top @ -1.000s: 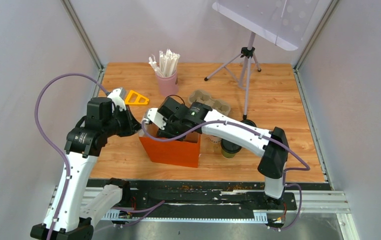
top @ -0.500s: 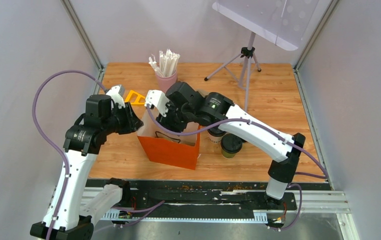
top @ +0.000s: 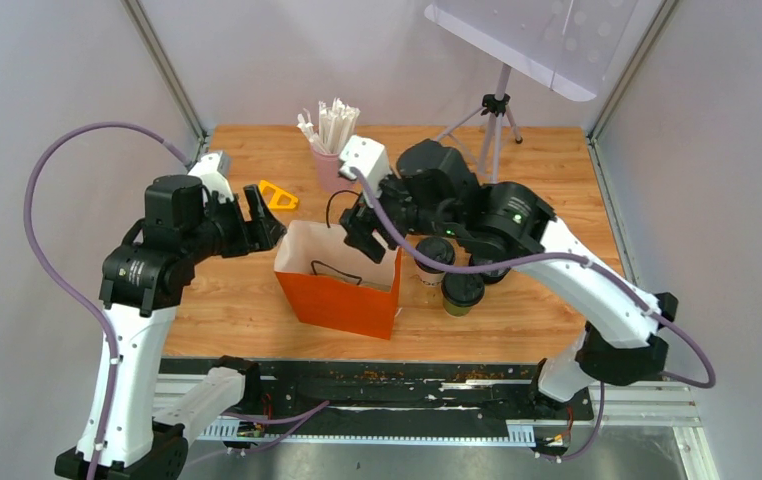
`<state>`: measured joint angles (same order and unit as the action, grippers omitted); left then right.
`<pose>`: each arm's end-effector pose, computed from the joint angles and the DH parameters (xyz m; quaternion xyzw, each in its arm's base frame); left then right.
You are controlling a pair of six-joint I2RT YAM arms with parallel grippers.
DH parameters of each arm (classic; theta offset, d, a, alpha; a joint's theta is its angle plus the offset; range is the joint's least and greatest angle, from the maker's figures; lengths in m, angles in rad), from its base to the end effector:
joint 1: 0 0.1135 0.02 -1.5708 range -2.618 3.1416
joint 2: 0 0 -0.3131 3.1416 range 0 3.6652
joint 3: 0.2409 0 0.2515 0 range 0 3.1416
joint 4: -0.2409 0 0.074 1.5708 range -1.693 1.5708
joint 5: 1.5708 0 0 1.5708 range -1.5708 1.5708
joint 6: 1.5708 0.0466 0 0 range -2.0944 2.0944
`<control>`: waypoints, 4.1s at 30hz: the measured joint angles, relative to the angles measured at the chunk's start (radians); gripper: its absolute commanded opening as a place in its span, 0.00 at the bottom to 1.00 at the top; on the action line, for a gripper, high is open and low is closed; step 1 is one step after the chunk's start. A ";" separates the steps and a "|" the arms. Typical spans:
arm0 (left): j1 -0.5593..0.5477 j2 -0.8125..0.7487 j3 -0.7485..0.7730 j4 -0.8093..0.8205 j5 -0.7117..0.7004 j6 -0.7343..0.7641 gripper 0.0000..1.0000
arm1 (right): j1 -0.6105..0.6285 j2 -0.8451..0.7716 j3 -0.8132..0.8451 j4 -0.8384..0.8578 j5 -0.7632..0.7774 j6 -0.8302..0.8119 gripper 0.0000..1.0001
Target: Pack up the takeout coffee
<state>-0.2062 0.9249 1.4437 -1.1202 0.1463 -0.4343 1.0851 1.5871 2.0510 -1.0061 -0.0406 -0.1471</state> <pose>0.1091 -0.0298 0.4688 -0.0666 0.8806 -0.2077 0.4207 0.1477 0.2838 0.5273 -0.5111 0.7046 0.2381 0.4307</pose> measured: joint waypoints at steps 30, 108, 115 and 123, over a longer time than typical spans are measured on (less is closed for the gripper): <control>0.000 0.006 -0.005 -0.144 0.003 0.051 1.00 | -0.481 -0.422 -0.847 -0.018 0.165 0.245 0.82; 0.000 0.005 -0.062 -0.113 0.066 0.061 1.00 | -0.404 -0.536 -1.194 0.283 0.138 0.217 0.89; 0.000 0.013 -0.067 -0.104 0.079 0.057 1.00 | -0.398 -0.529 -1.202 0.294 0.146 0.225 0.86; 0.000 0.013 -0.073 -0.093 0.081 0.056 1.00 | -0.380 -0.527 -1.217 0.320 0.156 0.243 0.82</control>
<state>-0.2062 0.9375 1.3708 -1.2129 0.2272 -0.3786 0.7052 1.0599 0.8345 -0.6865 0.1154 0.0959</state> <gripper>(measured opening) 0.998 0.834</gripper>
